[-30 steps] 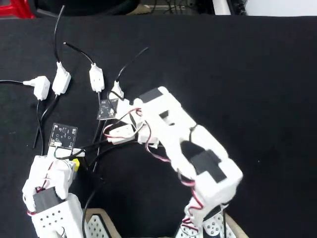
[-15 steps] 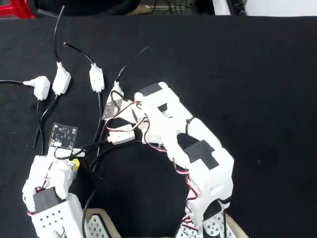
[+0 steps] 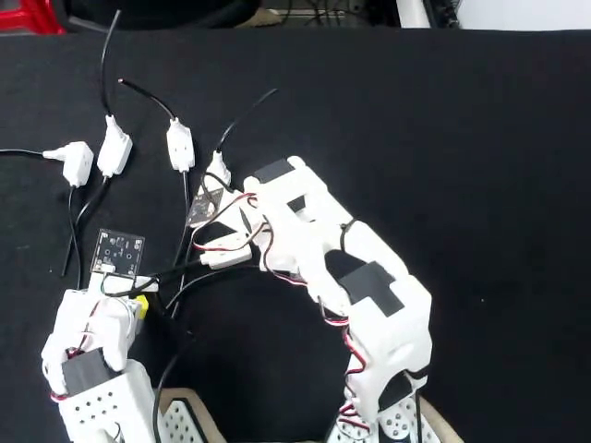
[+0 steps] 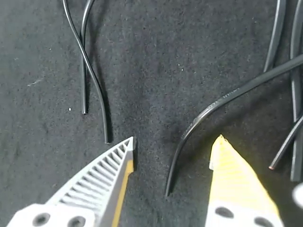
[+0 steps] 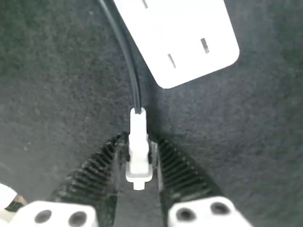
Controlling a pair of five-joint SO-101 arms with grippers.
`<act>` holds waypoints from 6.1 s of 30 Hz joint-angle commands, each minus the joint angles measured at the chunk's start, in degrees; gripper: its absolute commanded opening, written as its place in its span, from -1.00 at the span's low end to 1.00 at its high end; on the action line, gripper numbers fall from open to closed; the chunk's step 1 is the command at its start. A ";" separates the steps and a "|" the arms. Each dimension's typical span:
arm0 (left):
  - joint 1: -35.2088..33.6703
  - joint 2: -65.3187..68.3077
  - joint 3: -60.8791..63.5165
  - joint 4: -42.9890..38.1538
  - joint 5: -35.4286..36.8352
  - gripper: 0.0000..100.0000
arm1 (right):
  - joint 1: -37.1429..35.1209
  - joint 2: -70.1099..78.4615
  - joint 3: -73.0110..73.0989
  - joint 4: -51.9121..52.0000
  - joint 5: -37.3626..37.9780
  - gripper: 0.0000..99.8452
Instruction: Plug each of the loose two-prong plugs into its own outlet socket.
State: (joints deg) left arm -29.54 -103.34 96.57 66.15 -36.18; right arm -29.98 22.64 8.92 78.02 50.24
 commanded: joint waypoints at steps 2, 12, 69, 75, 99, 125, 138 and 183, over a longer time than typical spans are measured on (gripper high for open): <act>0.57 -0.44 0.84 0.18 -0.26 -0.49 | -1.14 -2.59 -0.48 -0.35 -4.31 -0.98; 0.75 -0.44 0.84 0.00 -0.26 -0.49 | -1.49 -34.07 14.99 -4.92 -13.80 -0.98; 35.47 -1.14 -7.87 -22.95 28.13 -0.49 | -14.33 -93.67 69.32 -60.75 -74.02 -0.98; 31.52 -1.14 -8.04 -23.30 30.42 -0.49 | -14.33 -93.67 64.04 -50.90 -74.02 -0.98; 33.98 -1.23 -9.45 -16.88 30.51 -0.49 | -15.03 -93.76 74.24 -71.74 -74.37 -0.98; 21.85 -1.14 -10.68 -16.35 28.57 -0.49 | -13.63 -87.87 57.54 -44.84 -69.89 -0.98; 8.66 -1.05 -0.84 -5.36 7.56 -0.49 | -6.86 -34.42 16.31 -16.79 -64.09 -0.98; 8.75 -1.05 0.84 -4.75 3.16 -0.49 | -11.52 -3.30 2.68 -9.49 -62.86 -0.98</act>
State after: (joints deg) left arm -20.22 -104.13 96.31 61.14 -32.57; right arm -39.30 16.75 11.38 66.59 -12.97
